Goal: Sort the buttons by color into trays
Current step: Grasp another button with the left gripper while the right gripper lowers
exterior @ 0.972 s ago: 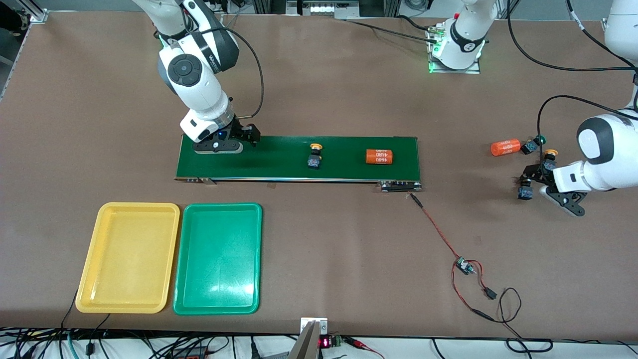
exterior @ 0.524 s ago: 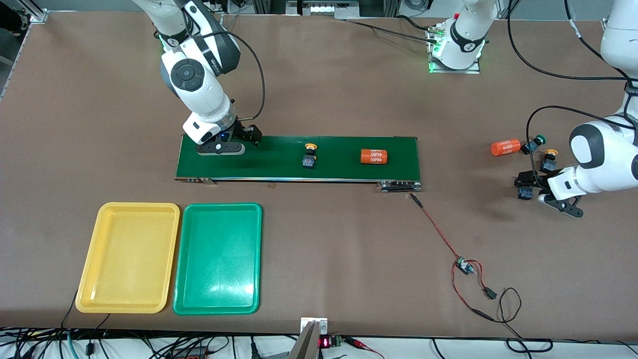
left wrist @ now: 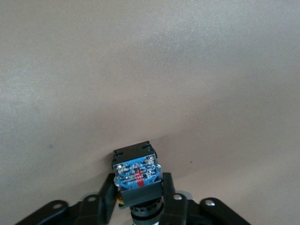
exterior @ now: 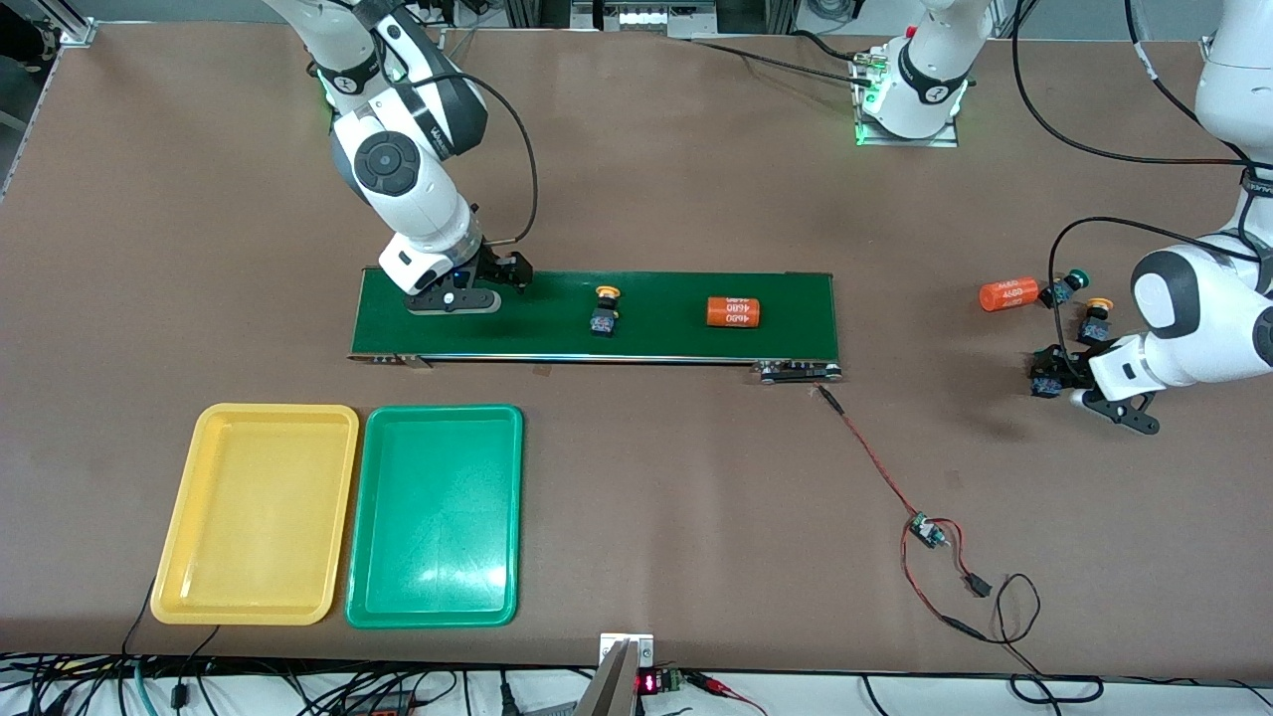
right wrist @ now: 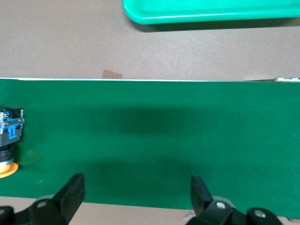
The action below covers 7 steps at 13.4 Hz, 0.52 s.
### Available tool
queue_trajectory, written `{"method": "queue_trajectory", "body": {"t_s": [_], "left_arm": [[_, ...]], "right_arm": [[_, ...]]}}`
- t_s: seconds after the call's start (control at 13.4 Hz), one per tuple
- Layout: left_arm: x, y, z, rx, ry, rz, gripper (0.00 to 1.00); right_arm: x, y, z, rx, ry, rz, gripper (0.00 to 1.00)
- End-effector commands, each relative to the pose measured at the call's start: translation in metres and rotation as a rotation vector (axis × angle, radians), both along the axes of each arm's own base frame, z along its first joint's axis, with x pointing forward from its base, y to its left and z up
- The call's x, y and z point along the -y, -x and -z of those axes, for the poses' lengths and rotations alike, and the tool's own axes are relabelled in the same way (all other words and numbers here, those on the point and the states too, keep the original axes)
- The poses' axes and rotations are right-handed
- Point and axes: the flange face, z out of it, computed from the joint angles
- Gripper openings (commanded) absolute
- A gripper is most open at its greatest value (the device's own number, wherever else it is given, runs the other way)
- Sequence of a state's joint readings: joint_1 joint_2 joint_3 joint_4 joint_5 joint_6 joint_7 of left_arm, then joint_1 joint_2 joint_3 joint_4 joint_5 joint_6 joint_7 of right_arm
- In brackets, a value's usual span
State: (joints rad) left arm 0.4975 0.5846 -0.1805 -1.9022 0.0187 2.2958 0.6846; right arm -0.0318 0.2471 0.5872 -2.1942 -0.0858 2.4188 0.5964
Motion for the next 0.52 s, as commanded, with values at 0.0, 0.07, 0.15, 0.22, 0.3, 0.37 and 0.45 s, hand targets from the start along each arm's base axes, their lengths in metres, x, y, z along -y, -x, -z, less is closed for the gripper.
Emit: {"method": "queue_trajectory", "body": {"t_s": [0.0, 0.07, 0.15, 0.22, 0.3, 0.37, 0.45], "left_arm": [[-0.001, -0.003, -0.008, 0.013, 0.006, 0.038, 0.03], [0.001, -0.007, -0.020, 0.032, 0.001, 0.077, 0.00], [0.010, -0.010, -0.034, 0.035, -0.003, 0.096, 0.00], [0.028, -0.015, -0.051, 0.025, -0.004, 0.131, 0.00], [0.050, -0.020, -0.068, 0.016, -0.007, 0.159, 0.00], [0.079, -0.025, -0.083, 0.018, -0.009, 0.193, 0.00], [0.105, -0.027, -0.101, 0.022, -0.023, 0.187, 0.00]], "right_arm": [[-0.006, -0.008, 0.003, 0.005, 0.001, 0.025, 1.00], [-0.005, -0.009, 0.003, 0.007, 0.006, 0.022, 1.00], [-0.004, -0.010, 0.004, 0.009, 0.009, 0.019, 1.00], [-0.003, -0.010, 0.004, 0.008, 0.012, 0.021, 1.00], [0.003, -0.014, 0.006, 0.008, 0.016, 0.031, 1.00], [0.004, -0.014, 0.006, 0.006, 0.021, 0.031, 1.00], [0.004, -0.013, 0.007, -0.004, 0.027, 0.029, 1.00]]}}
